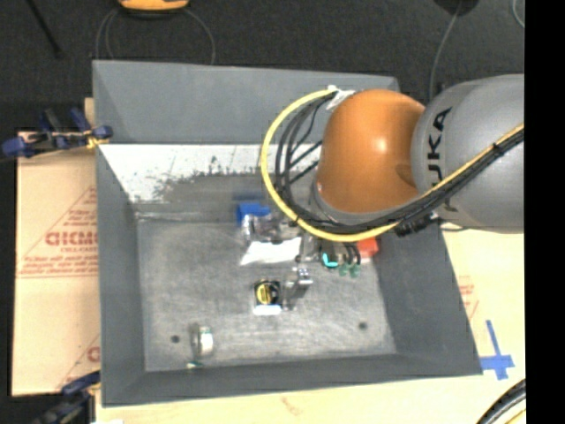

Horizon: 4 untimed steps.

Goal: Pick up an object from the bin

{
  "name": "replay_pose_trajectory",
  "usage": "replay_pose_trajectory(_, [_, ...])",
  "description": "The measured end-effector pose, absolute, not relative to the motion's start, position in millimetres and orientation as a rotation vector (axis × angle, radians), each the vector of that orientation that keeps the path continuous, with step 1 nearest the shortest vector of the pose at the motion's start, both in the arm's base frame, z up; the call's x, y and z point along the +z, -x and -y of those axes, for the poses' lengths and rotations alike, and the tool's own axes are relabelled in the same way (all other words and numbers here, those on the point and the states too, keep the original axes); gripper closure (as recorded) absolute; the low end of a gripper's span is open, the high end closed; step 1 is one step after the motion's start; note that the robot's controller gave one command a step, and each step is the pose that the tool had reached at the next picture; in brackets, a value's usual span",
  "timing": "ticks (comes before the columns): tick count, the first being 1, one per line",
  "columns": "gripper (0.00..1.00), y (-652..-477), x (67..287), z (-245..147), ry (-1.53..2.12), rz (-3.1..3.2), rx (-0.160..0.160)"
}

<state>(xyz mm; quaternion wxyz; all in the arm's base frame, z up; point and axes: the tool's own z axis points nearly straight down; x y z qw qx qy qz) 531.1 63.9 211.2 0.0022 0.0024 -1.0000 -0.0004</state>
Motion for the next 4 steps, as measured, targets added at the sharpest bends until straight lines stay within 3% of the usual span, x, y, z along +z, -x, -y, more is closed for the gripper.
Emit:
replay_pose_trajectory(1, [0.0, -563.4, 75.8, -53.5, -0.434, 3.119, -0.001])
replay_pose_trajectory(2, [1.0, -566.0, 79.7, -54.1, -0.428, 3.129, -0.002])
replay_pose_trajectory(3, [1.0, -571.8, 200.0, -70.0, -0.426, 3.124, 0.001])
replay_pose_trajectory(4, [1.0, -609.7, 307.8, 25.9, -0.912, 3.017, 0.009])
